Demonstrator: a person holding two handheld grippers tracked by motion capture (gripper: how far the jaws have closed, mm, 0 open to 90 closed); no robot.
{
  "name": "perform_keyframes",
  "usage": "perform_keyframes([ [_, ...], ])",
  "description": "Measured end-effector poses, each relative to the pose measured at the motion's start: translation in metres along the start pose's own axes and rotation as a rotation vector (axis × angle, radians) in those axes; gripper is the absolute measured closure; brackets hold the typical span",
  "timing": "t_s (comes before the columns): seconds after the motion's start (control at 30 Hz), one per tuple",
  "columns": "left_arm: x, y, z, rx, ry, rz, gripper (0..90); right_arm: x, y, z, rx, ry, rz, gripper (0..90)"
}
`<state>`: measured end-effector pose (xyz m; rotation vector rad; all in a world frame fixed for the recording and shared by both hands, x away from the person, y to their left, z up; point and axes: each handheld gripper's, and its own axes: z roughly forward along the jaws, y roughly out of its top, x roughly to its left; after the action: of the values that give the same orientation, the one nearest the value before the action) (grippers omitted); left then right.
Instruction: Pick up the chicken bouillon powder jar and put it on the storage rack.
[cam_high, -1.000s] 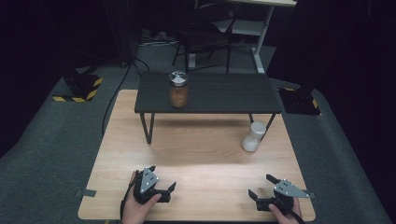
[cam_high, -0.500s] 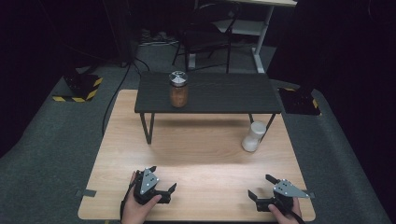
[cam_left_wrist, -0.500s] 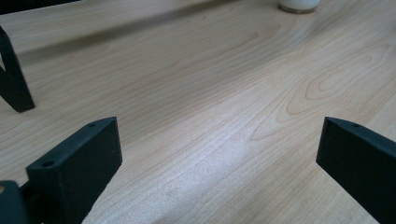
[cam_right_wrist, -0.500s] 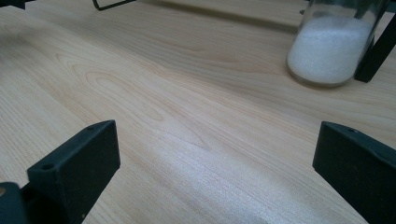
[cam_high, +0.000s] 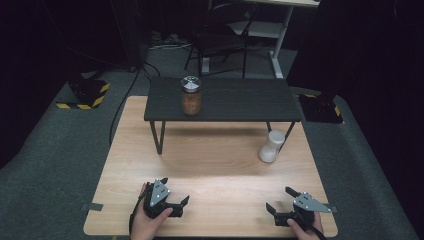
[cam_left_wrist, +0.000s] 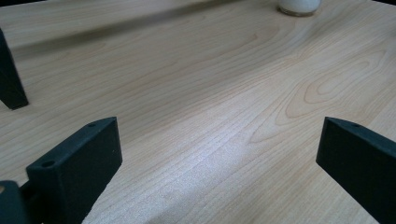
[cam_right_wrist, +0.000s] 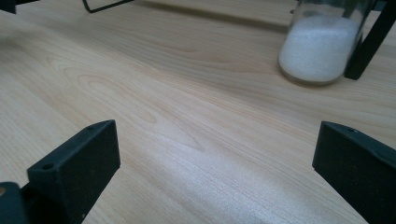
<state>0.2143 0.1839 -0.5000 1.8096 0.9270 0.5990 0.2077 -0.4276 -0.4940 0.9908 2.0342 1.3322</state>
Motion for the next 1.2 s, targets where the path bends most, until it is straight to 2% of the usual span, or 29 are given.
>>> perform_keyframes([
  [0.1,0.001,0.000,0.000,0.000,-0.003,0.001,0.4,0.005,0.003,0.001,-0.002,-0.026,0.022,0.0],
  [0.27,0.001,0.001,0.000,0.003,-0.002,0.001,0.4,0.010,0.011,-0.001,-0.035,-0.052,0.027,0.0],
  [0.4,0.002,-0.001,0.000,-0.006,-0.003,-0.015,0.4,0.011,0.019,-0.002,-0.050,-0.061,0.023,0.0],
  [0.77,0.002,-0.001,-0.001,-0.007,-0.002,-0.022,0.4,0.003,0.043,0.002,-0.092,-0.091,0.030,0.0],
  [1.2,0.004,-0.002,-0.001,-0.010,-0.006,-0.031,0.4,-0.007,0.066,0.026,-0.099,-0.128,0.027,0.0],
])
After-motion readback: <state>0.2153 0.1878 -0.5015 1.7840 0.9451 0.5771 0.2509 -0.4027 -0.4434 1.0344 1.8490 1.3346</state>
